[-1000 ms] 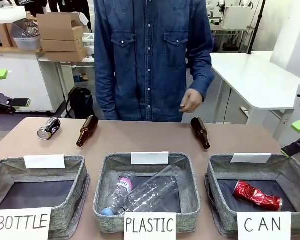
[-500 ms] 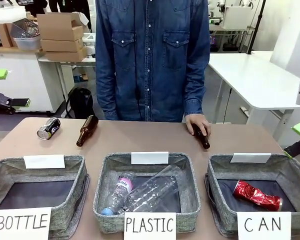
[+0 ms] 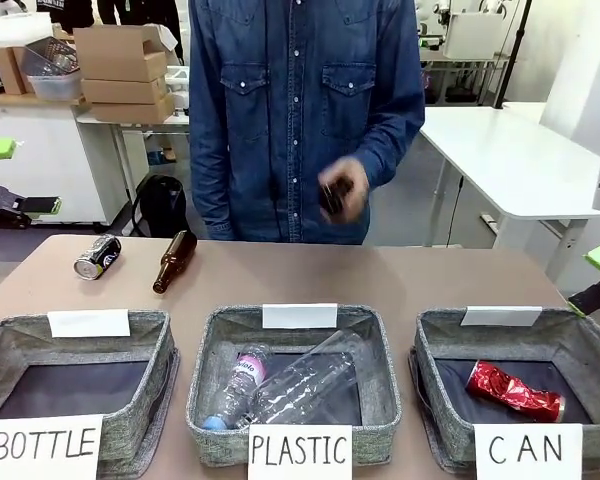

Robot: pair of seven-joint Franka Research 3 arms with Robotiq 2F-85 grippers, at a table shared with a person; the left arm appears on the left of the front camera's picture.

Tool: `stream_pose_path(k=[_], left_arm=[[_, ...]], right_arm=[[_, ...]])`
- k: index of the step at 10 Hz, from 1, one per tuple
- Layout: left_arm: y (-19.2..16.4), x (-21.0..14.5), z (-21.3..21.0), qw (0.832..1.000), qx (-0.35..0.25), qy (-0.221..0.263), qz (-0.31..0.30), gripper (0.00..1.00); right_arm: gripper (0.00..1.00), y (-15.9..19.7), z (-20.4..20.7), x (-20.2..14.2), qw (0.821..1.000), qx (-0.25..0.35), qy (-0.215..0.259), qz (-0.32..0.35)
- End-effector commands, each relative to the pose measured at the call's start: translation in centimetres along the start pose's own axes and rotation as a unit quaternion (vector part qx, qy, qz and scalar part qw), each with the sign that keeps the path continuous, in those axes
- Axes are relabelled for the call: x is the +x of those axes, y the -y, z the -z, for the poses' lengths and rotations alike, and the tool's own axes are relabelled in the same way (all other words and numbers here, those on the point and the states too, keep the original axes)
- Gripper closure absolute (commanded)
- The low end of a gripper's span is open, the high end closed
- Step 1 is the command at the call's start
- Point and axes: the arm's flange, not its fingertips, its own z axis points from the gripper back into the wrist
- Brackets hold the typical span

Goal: Sort the can waste into the basket.
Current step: Pick up the can waste from the table and place it in the right Fabric basket.

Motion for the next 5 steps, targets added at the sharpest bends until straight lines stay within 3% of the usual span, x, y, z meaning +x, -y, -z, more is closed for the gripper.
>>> stream_pose_path(k=[1, 2, 3, 4, 5], left_arm=[[0.6, 1.8, 0.0, 0.97, 0.244, 0.002, -0.001, 0.0], [0.0, 4.4, -0.3, 0.878, 0.478, -0.029, 0.014, 0.0], [-0.1, 6.0, -0.9, 0.806, 0.59, -0.027, 0.026, 0.0], [0.1, 6.7, -1.1, 0.749, 0.661, -0.031, 0.03, 0.0], [0.1, 7.2, -1.0, 0.729, 0.683, -0.041, 0.021, 0.0]], right_arm=[[0.0, 0.3, -0.2, -0.3, 1.0, -0.001, -0.007, -0.013], [0.0, 0.3, -0.2, -0.3, 1.0, -0.001, -0.007, -0.013], [0.0, 0.3, -0.2, -0.3, 1.0, -0.001, -0.007, -0.013], [0.0, 0.3, -0.2, -0.3, 1.0, -0.001, -0.007, -0.013], [0.0, 0.3, -0.2, -0.3, 1.0, -0.001, -0.007, -0.013]])
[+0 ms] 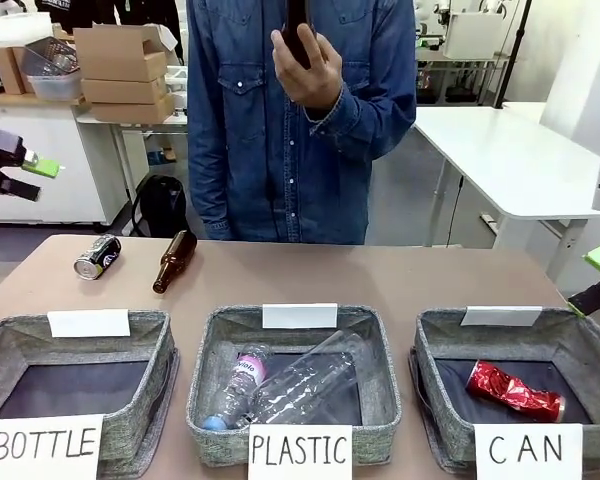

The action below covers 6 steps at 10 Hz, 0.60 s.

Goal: Sort the can waste into the basket.
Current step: Pick up the can waste from the table and place it in the right Fabric basket.

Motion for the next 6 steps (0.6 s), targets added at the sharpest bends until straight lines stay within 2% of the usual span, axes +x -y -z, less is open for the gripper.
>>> stream_pose_path(k=[1, 2, 3, 4, 5, 6], left_arm=[[0.3, 0.2, 1.9, 0.937, 0.336, -0.082, -0.045, 0.0], [1.0, 0.9, 1.5, 0.956, 0.27, 0.007, -0.115, 0.0], [-0.2, 0.9, 0.2, 0.996, 0.084, -0.001, 0.015, 0.0], [-0.2, 0.9, 0.2, 0.996, 0.084, -0.001, 0.015, 0.0], [0.2, 1.7, 0.6, 0.987, 0.161, 0.015, -0.002, 0.0], [0.6, 1.2, -3.2, 0.981, 0.192, 0.038, -0.002, 0.0]], right_arm=[[0.0, 0.2, -0.2, -0.3, 1.0, -0.002, -0.006, -0.013], [0.0, 0.2, -0.2, -0.3, 1.0, -0.002, -0.006, -0.013], [0.0, 0.2, -0.2, -0.3, 1.0, -0.002, -0.006, -0.013], [0.0, 0.2, -0.2, -0.3, 1.0, -0.002, -0.006, -0.013], [0.0, 0.2, -0.2, -0.3, 1.0, -0.002, -0.006, -0.013], [0.0, 0.2, -0.2, -0.3, 1.0, -0.002, -0.006, -0.013]])
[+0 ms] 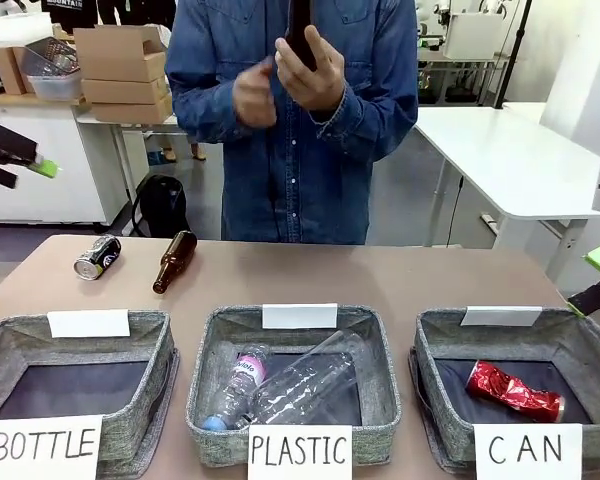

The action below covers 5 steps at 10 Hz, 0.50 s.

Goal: Sort the can waste into the basket.
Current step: Pick up the can waste from the table and place it in the right Fabric basket.

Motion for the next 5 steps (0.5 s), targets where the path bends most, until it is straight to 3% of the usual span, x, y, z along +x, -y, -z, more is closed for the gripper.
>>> stream_pose_path(k=[1, 3, 5], left_arm=[[-0.5, -1.7, -6.4, 0.999, 0.038, 0.02, -0.001, 0.0], [-0.2, -4.8, -10.0, 0.999, 0.026, 0.03, 0.013, 0.0], [-1.1, -4.5, -7.7, 1.0, -0.016, -0.004, 0.011, 0.0]], right_arm=[[0.0, 0.2, -0.2, -0.3, 1.0, -0.002, -0.006, -0.013], [0.0, 0.2, -0.2, -0.3, 1.0, -0.002, -0.006, -0.013], [0.0, 0.2, -0.2, -0.3, 1.0, -0.002, -0.006, -0.013]])
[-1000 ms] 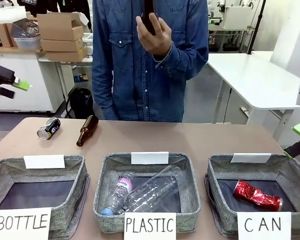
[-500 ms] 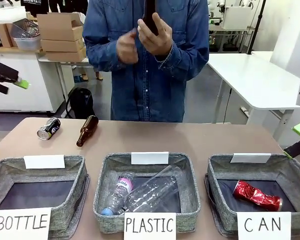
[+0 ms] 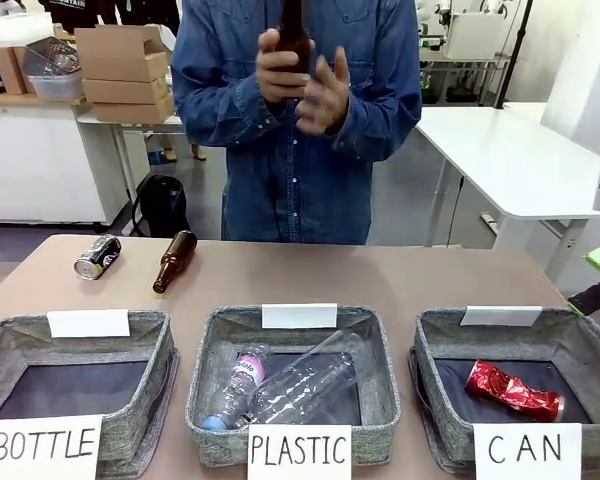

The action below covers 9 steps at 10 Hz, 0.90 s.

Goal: Sort the can waste into the basket.
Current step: Pick up the can waste from the table and place it in the right Fabric basket.

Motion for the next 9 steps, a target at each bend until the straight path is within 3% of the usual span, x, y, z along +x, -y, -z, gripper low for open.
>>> stream_pose_path(k=[1, 2, 4, 7, 9], left_arm=[[-0.4, 0.6, 1.4, 0.998, -0.058, -0.005, -0.009, 0.0], [-0.3, 0.6, 1.9, 0.997, -0.075, -0.021, -0.003, 0.0], [-2.7, -0.8, -3.5, 0.992, -0.113, 0.046, -0.031, 0.0], [-6.9, -6.4, -13.0, 0.989, -0.099, 0.099, -0.043, 0.0], [-8.4, -9.1, -14.6, 0.985, -0.086, 0.12, -0.089, 0.0]], right_arm=[[0.0, 0.2, -0.2, -0.3, 1.0, -0.002, -0.006, -0.013], [0.0, 0.2, -0.2, -0.3, 1.0, -0.002, -0.006, -0.013], [0.0, 0.2, -0.2, -0.3, 1.0, -0.002, -0.006, -0.013], [0.0, 0.2, -0.2, -0.3, 1.0, -0.002, -0.006, -0.013], [0.0, 0.2, -0.2, -0.3, 1.0, -0.002, -0.006, -0.013]])
